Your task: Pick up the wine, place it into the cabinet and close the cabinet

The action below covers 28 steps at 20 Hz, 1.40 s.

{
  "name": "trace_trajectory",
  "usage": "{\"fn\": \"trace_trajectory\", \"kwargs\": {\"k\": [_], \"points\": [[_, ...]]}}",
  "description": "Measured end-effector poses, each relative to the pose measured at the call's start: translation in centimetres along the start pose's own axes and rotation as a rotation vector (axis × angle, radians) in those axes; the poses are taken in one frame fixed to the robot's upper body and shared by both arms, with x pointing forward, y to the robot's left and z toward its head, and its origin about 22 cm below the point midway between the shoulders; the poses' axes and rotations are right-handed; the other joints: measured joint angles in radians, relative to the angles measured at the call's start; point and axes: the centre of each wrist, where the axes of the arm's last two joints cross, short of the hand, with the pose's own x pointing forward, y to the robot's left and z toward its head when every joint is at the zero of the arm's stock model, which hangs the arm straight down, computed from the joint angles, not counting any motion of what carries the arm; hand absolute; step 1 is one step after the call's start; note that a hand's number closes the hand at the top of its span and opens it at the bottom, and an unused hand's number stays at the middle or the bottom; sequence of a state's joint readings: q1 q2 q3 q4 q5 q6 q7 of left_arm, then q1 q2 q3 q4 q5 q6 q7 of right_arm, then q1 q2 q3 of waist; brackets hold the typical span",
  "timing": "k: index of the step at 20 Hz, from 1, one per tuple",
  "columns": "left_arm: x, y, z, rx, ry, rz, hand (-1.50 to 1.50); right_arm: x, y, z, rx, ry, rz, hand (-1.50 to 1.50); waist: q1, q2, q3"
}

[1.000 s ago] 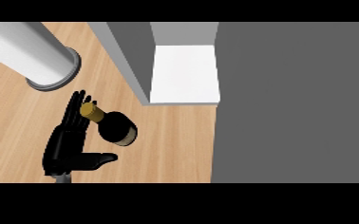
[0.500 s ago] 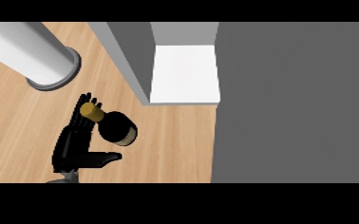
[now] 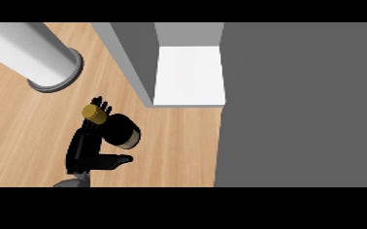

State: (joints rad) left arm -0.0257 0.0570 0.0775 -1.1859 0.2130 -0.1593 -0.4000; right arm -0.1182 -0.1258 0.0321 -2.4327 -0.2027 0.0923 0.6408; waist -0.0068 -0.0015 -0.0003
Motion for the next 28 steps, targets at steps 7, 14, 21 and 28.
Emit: {"fn": "trace_trajectory", "kwargs": {"k": [7,14,21,28], "points": [[-1.5,0.2,-0.5,-0.012,0.014,0.026,-1.50,0.1,-0.5,0.1,-0.013,-0.006,0.025,-1.50,-0.002,0.000,0.000],[-2.7,0.5,-1.4,-0.017,-0.001,0.071,1.50,0.0,-0.2,0.1,-0.007,-0.001,0.018,-1.50,-0.002,0.001,0.000],[-2.9,0.2,-1.9,-0.108,-0.008,0.113,1.50,0.0,0.1,0.1,-0.006,0.005,0.009,-1.50,-0.002,-0.001,0.000],[-3.0,-0.6,-2.2,-0.179,-0.056,-0.024,1.50,-0.1,-0.2,0.3,-0.020,0.000,0.020,-1.50,-0.005,-0.001,0.000]]}}
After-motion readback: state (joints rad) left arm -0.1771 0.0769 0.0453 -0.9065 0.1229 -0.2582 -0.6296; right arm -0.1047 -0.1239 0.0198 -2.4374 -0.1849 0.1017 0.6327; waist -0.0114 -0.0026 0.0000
